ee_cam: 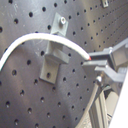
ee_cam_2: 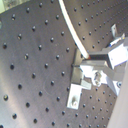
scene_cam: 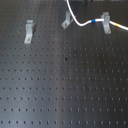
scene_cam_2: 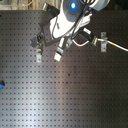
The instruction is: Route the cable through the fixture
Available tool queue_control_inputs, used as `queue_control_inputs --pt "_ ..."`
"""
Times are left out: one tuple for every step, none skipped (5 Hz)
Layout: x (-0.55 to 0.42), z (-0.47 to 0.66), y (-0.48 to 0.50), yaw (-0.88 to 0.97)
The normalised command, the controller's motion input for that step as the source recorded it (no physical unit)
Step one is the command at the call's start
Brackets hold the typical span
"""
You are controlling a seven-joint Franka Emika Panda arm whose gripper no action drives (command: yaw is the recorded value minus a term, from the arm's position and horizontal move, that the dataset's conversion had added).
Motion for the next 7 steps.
queue_control_inputs --pt "-0.037 0.48 0.021 0.00" --pt "0.001 0.06 0.001 0.00" --pt "-0.110 0.34 0.107 0.00" --pt "-0.085 0.22 0.137 0.03" --pt "-0.053 0.29 0.192 0.04" --pt "-0.024 0.64 0.145 0.00" --pt "-0.025 0.55 0.108 0.00"
